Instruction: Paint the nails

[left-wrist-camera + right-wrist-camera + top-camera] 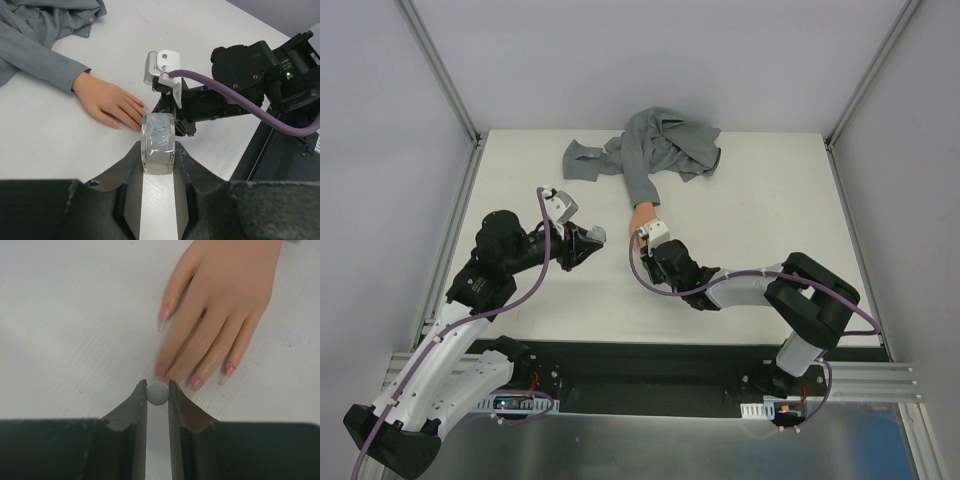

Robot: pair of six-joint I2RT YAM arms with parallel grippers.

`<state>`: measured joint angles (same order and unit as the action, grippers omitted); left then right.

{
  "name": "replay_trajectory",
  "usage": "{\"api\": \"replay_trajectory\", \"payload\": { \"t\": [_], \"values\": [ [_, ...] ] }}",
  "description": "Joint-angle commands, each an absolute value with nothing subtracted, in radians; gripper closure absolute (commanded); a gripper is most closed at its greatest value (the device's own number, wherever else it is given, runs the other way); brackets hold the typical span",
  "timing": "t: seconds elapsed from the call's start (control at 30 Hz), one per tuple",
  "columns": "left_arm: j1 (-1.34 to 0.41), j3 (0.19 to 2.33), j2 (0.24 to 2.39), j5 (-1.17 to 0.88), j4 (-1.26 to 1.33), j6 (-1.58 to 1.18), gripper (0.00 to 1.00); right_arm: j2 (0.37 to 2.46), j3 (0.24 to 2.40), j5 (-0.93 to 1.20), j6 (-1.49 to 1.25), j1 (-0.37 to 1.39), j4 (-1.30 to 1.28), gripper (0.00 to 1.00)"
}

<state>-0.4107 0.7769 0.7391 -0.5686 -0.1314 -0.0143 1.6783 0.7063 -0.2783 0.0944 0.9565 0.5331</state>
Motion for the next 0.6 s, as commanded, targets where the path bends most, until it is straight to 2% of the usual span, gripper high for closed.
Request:
{"api": "replay_trajectory", "payload": {
  "t": [0.0, 0.57],
  "values": [
    [-0.4, 0.779, 0.73, -0.595, -0.077, -0.029, 1.0, 1.637, 0.709, -0.305, 0.09, 0.963, 0.552, 1.0],
    [-0.4, 0.781, 0.733, -0.598, -0.077, -0.029, 1.0, 1.67, 0.773, -0.327, 0.121, 0.939, 0.535, 1.0]
  ]
}}
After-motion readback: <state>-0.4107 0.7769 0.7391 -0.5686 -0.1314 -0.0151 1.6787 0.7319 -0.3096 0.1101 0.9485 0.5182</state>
